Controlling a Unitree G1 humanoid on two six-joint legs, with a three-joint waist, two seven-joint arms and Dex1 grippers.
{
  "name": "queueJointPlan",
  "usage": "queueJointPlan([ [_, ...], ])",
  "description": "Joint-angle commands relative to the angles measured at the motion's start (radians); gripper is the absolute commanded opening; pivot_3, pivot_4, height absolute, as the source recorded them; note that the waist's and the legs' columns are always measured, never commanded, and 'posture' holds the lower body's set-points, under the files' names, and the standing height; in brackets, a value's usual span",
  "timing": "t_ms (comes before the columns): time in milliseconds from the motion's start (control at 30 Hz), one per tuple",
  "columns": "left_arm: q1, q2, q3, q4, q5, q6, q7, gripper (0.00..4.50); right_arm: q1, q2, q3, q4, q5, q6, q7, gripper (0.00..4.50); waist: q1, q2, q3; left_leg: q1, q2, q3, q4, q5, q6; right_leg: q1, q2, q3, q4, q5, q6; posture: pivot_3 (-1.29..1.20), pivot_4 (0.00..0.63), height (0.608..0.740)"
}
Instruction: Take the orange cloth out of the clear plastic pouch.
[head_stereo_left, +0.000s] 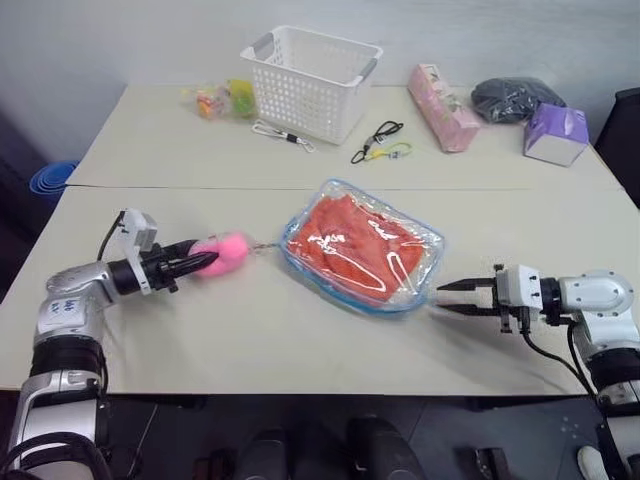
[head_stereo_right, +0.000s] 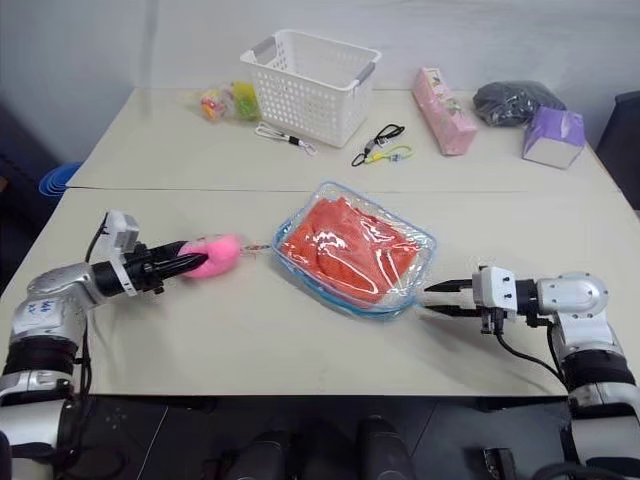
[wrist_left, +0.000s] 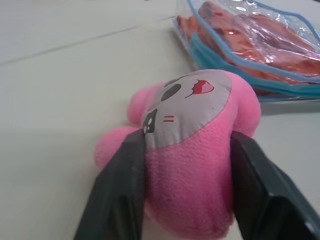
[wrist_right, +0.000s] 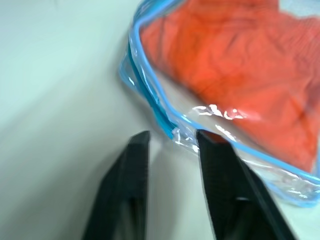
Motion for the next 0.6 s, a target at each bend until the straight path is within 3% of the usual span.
queueJointPlan([
  [33, 0.038, 0.056, 0.038, -0.132, -0.006, -0.081, -0.042, 3.34, 0.116, -0.027, -0.117, -0.214, 0.103, 0.147, -0.080, 2.82, 0.003, 0.000, 0.000, 0.000, 0.000, 0.000, 0.000, 0.000, 0.000, 0.000, 0.000, 0.000, 0.000, 0.000, 0.000, 0.00, 0.150, 0.740],
  [167, 0.065, 0.102, 0.026, -0.211, 0.021, -0.166, -0.080, 4.50, 0.378, -0.060, -0.252, -0.477, 0.171, 0.285, -0.167, 4.19, 0.026, 0.000, 0.000, -0.001, 0.000, -0.002, -0.002, -0.001, 0.000, 0.000, 0.000, -0.002, -0.003, 0.000, 0.000, 0.00, 0.150, 0.740],
  [200, 0.071, 0.111, 0.020, -0.217, 0.034, -0.192, -0.087, 4.50, 0.433, -0.060, -0.280, -0.535, 0.183, 0.313, -0.190, 4.45, 0.031, 0.000, 0.000, -0.001, 0.000, -0.002, -0.002, -0.001, 0.000, 0.000, 0.000, -0.002, -0.004, 0.000, 0.000, 0.00, 0.150, 0.740],
  [433, -0.043, 0.020, -0.104, -0.213, 0.100, -0.365, -0.117, 4.50, 0.712, 0.019, -0.400, -0.889, 0.220, 0.414, -0.348, 4.45, 0.037, 0.000, 0.000, -0.001, -0.001, -0.002, -0.002, -0.001, 0.001, 0.002, 0.000, -0.001, -0.006, 0.000, 0.000, 0.00, 0.150, 0.740],
  [600, -0.228, -0.123, -0.263, 0.013, 0.265, -0.610, -0.104, 4.50, 0.798, 0.130, -0.392, -1.000, 0.168, 0.383, -0.432, 4.45, 0.050, -0.001, 0.000, -0.001, -0.002, 0.000, -0.002, -0.001, 0.001, 0.001, 0.001, 0.000, -0.005, 0.000, 0.000, 0.00, 0.150, 0.740],
])
